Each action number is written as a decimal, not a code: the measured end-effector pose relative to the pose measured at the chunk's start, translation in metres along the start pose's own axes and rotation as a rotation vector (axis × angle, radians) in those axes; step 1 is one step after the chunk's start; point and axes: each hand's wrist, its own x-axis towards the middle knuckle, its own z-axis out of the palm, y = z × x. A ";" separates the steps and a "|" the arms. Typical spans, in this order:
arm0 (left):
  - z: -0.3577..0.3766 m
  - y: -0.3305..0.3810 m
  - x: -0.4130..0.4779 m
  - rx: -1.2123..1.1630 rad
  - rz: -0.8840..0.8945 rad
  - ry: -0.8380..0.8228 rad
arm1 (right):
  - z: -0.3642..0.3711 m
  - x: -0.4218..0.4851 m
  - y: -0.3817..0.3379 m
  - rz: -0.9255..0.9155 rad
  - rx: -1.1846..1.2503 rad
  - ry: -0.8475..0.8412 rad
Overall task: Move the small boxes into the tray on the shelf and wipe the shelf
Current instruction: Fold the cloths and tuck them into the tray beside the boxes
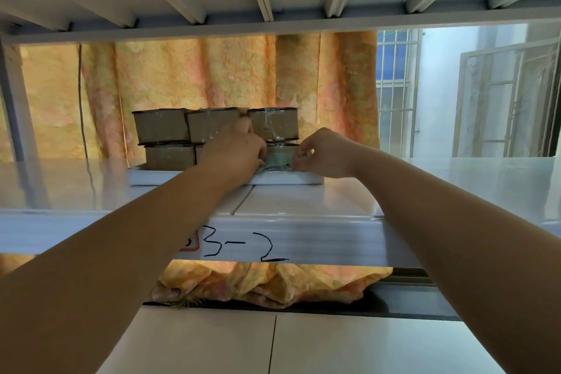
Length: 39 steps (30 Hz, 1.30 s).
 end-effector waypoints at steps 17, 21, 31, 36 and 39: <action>-0.003 -0.001 0.001 -0.081 0.197 -0.341 | -0.008 -0.010 -0.003 0.031 -0.036 -0.114; -0.005 -0.005 0.000 -0.218 0.133 -0.368 | -0.006 -0.010 0.000 0.015 0.027 -0.133; -0.004 -0.010 0.005 -0.350 -0.043 -0.295 | -0.005 -0.005 0.001 0.052 0.094 -0.096; -0.003 -0.011 0.009 -0.321 -0.035 -0.326 | -0.006 -0.004 -0.001 0.026 0.058 -0.096; -0.003 -0.009 0.008 -0.309 -0.054 -0.332 | -0.005 -0.002 0.001 0.056 0.079 -0.108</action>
